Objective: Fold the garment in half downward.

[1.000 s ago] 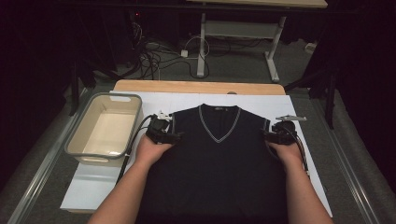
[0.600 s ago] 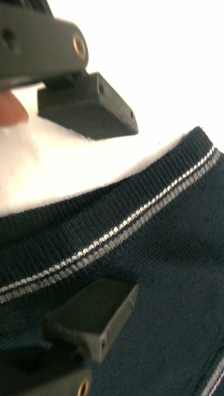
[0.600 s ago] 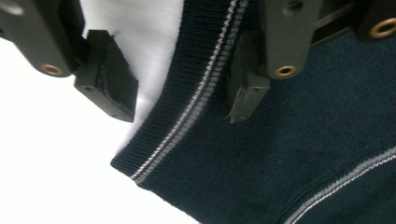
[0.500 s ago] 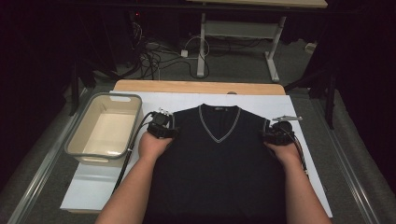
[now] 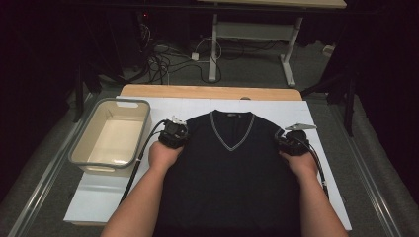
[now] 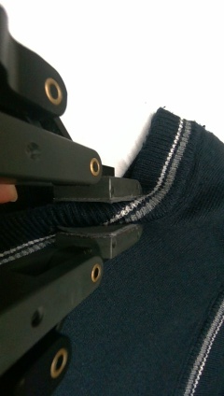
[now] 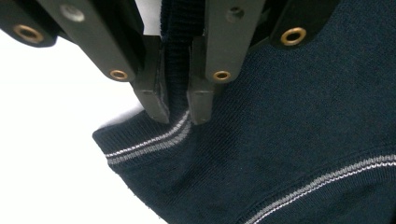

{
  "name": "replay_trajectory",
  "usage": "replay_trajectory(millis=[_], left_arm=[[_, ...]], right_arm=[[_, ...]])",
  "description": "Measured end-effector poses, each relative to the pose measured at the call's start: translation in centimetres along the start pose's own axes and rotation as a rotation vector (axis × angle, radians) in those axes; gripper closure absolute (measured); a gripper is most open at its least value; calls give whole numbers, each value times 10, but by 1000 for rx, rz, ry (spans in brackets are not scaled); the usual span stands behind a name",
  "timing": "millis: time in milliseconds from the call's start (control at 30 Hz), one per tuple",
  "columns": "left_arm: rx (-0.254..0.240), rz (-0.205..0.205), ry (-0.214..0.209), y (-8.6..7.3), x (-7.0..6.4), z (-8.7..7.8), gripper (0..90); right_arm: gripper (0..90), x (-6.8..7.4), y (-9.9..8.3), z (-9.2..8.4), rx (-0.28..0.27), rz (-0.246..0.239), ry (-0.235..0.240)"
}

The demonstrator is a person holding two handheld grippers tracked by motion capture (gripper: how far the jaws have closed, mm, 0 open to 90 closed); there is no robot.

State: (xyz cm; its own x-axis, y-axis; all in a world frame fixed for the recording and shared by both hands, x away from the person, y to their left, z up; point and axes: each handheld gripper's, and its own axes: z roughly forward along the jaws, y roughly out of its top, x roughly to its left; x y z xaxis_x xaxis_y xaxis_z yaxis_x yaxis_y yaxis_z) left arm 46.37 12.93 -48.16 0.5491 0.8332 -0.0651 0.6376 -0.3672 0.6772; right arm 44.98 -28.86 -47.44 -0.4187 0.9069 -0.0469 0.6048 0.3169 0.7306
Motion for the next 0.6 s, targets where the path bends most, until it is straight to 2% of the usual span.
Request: replay_trajectory(millis=[133,200,333,467,600], left_arm=[[-71,-20,-8,-3,0,-11,781],[-92,-8,-3,-5,-1,-18,781],[-147,22,-21,-10,-8,-39,781],[-164,52,-37,-22,-18,-55,780],[-135,98,-42,-38,-26,-63,779]], right_arm=[[814,0,0,-5,-35,-8,-19],[815,-1,0,-12,-64,-4,-21],[814,1,-3,-31,-110,-32,-17],[814,8,-14,-51,-151,-72,-12],[811,13,-28,-66,-157,-81,8]])
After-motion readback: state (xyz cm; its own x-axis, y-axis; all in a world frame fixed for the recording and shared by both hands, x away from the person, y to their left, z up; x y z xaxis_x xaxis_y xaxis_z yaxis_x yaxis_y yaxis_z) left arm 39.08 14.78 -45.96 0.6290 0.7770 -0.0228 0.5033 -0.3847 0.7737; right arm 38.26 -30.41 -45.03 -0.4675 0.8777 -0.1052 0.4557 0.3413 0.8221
